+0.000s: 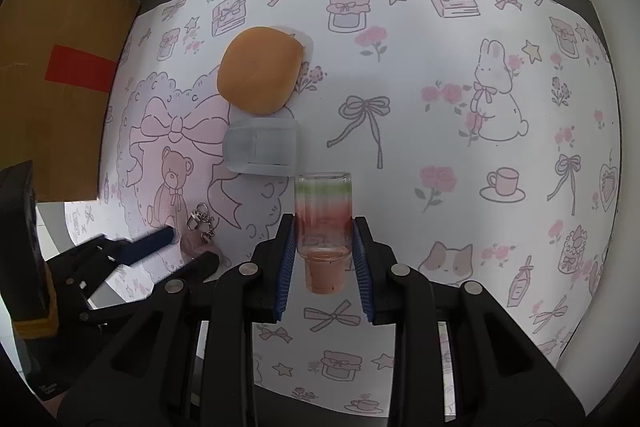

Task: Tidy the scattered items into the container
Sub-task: 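Move the left tool toward the pink heart keychain while the right tool holds the jar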

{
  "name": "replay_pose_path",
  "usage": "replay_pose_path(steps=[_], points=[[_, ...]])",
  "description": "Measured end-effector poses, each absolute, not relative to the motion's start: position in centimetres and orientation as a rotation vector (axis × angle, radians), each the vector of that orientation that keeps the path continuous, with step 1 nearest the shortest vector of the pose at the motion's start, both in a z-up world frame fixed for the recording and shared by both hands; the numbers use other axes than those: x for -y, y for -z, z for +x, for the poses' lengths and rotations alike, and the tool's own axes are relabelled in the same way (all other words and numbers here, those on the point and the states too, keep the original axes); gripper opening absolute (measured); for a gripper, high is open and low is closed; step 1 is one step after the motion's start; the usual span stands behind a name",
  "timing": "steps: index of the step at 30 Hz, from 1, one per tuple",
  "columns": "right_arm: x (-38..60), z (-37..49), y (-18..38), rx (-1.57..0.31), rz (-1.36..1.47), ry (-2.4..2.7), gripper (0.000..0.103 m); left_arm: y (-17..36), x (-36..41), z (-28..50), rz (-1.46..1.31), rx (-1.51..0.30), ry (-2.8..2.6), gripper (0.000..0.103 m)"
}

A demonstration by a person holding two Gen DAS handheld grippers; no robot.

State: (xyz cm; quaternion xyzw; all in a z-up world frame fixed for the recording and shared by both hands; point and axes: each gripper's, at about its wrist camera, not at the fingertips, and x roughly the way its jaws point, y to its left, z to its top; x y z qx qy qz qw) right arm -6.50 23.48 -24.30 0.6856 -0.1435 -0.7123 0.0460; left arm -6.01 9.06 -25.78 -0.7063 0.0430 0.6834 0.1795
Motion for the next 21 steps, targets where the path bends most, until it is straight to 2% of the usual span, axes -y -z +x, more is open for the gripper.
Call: replay_pose_path(steps=[12, 18, 21], points=[[-24.0, -6.2, 23.3, 0.432, 2.077, 2.198, 0.029, 22.9, -8.1, -6.1, -1.937, -0.028, -1.982, 0.036], [-23.1, -6.1, 21.4, 0.433, 2.026, 2.224, 0.029, 20.2, -6.6, -6.4, -1.874, 0.001, -2.034, 0.036], [-22.0, -6.1, 20.1, 0.374, 1.998, 2.244, 0.029, 18.0, -6.4, -6.7, -1.835, 0.02, -2.07, 0.036]])
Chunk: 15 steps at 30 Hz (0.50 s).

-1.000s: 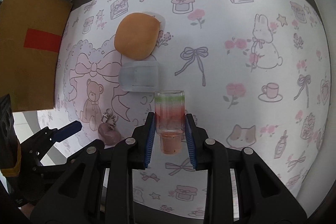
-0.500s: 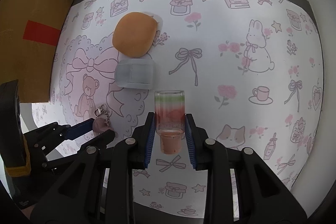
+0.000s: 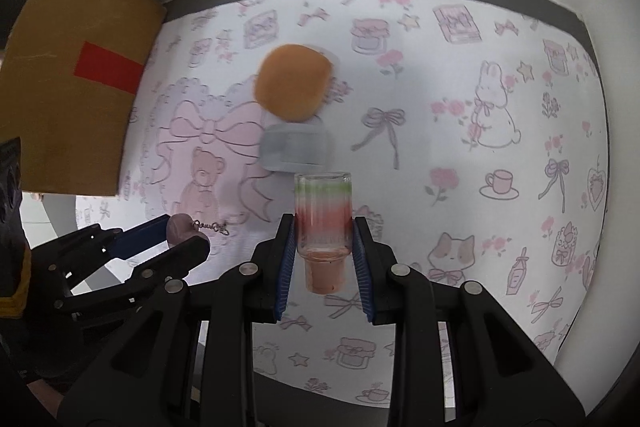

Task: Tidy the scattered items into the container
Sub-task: 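Move the left tool toward the pink heart keychain while the right tool holds the jar, then close the left tool on the pink heart keychain while the right tool holds the jar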

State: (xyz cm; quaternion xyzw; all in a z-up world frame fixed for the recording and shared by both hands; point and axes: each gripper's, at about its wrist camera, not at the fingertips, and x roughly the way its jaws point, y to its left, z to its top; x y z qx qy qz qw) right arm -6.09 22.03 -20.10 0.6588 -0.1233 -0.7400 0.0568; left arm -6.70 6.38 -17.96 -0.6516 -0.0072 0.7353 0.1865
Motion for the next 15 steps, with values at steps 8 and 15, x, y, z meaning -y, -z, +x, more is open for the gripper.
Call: replay_pose_path(steps=[8, 15], points=[[-19.2, -5.7, 15.8, 0.32, 1.885, 2.297, 0.029, 12.8, -5.0, -7.5, -1.739, 0.053, -2.149, 0.036], [-17.0, -5.3, 11.9, 0.265, 1.788, 2.356, 0.029, 9.5, -3.2, -6.4, -1.65, 0.082, -2.231, 0.036]])
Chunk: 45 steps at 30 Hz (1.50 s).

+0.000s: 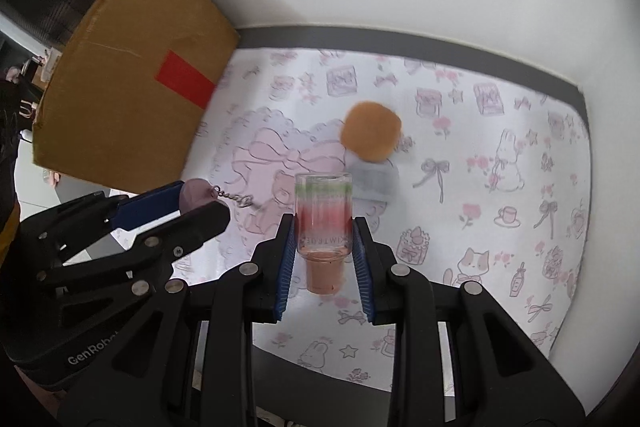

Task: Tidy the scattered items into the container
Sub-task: 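Close the left tool on the pink heart keychain while the right tool holds the jar, then carry the heart keychain with the left tool while the right tool carries the jar over the box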

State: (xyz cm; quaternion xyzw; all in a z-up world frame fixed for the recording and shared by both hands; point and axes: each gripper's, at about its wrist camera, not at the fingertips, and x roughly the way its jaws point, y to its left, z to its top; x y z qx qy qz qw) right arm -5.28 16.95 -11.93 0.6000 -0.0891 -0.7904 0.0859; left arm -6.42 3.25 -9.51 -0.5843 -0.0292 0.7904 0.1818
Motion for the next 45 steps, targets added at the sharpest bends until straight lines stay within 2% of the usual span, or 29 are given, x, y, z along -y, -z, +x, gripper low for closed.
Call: replay_pose_path(steps=[19, 33, 45], points=[[-11.5, -5.6, 3.1, 0.155, 1.574, 2.509, 0.029, 1.7, 2.7, -7.8, -1.44, 0.091, -2.407, 0.036], [-6.0, -9.1, -0.8, 0.057, 1.466, 2.506, 0.029, -1.4, 8.1, -10.6, -1.395, 0.14, -2.507, 0.036], [-0.9, -11.9, -2.2, -0.006, 1.417, 2.459, 0.029, -1.7, 13.2, -12.3, -1.401, 0.209, -2.574, 0.036]])
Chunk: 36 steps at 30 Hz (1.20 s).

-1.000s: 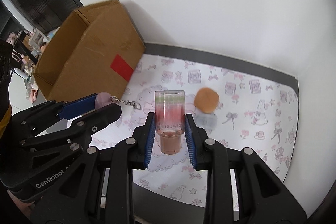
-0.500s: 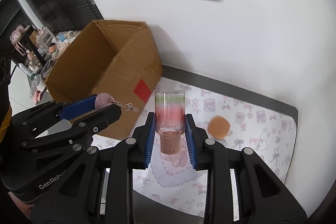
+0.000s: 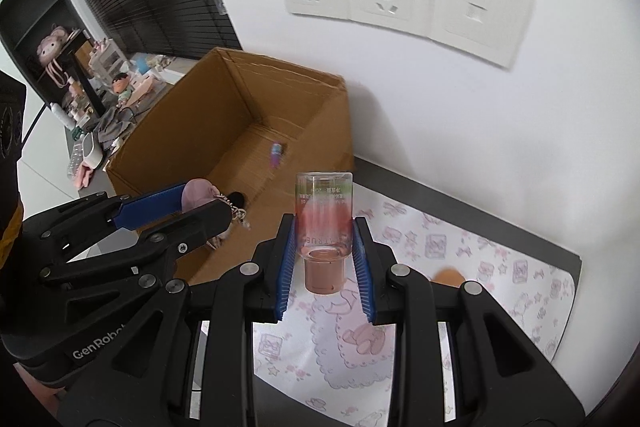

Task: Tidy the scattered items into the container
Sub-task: 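Carry the heart keychain with the left tool while the right tool carries the jar over the box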

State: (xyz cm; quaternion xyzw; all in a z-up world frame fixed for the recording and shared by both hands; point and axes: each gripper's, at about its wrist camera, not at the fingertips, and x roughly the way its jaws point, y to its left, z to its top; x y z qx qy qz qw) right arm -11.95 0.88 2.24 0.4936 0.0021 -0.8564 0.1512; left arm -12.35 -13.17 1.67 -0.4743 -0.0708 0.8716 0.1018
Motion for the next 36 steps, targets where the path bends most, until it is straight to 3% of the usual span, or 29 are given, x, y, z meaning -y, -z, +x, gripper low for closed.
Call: replay_pose_path(steps=[22, 36], points=[[9.1, -17.6, -0.4, -0.086, 1.417, 2.325, 0.029, 1.2, 22.4, -16.2, -1.505, 0.314, -2.603, 0.036], [12.9, -19.5, 4.6, -0.091, 1.621, 2.232, 0.03, 6.4, 26.6, -17.5, -1.675, 0.404, -2.546, 0.036]])
